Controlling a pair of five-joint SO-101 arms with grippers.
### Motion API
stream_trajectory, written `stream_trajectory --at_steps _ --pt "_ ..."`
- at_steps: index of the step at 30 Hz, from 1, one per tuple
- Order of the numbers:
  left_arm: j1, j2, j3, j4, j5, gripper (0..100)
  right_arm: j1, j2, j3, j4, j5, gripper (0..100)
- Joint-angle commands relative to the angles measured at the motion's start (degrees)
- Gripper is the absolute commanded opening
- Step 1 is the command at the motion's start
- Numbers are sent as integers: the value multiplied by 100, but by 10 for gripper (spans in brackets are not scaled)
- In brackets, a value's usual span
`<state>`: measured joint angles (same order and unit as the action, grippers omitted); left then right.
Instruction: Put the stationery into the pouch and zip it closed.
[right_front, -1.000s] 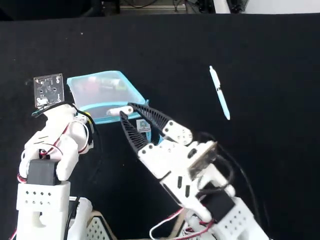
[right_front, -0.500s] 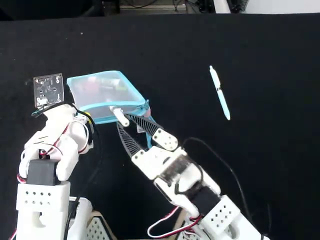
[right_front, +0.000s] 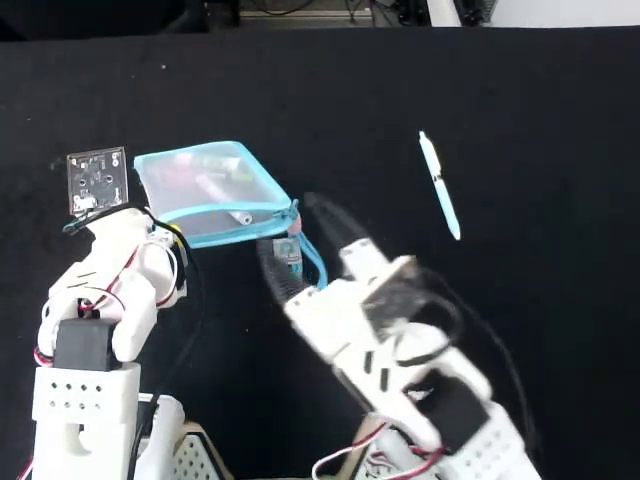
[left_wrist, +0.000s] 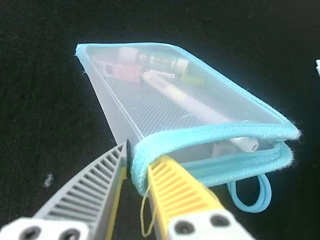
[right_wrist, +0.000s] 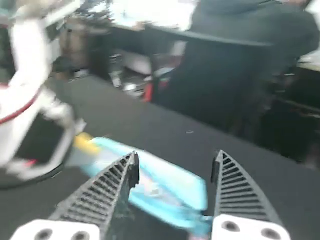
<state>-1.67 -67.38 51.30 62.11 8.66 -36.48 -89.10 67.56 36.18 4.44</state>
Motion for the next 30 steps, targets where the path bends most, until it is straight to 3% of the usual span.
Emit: stream_trajectory --at_steps 1,7,16,23,30 --pt "-31 -88 -84 0 26 30 1046 -40 -980 888 -62 230" --pt "-22 -88 -84 0 26 30 2092 1077 -1912 2075 -35 229" --pt "-31 -88 -84 0 26 30 3807 4233 -3591 2215 -18 229" --pt "-31 -88 -84 0 26 30 4308 6791 -5007 2523 -9 229" --pt "-31 -88 -84 0 26 30 4360 8787 -6536 2523 88 229"
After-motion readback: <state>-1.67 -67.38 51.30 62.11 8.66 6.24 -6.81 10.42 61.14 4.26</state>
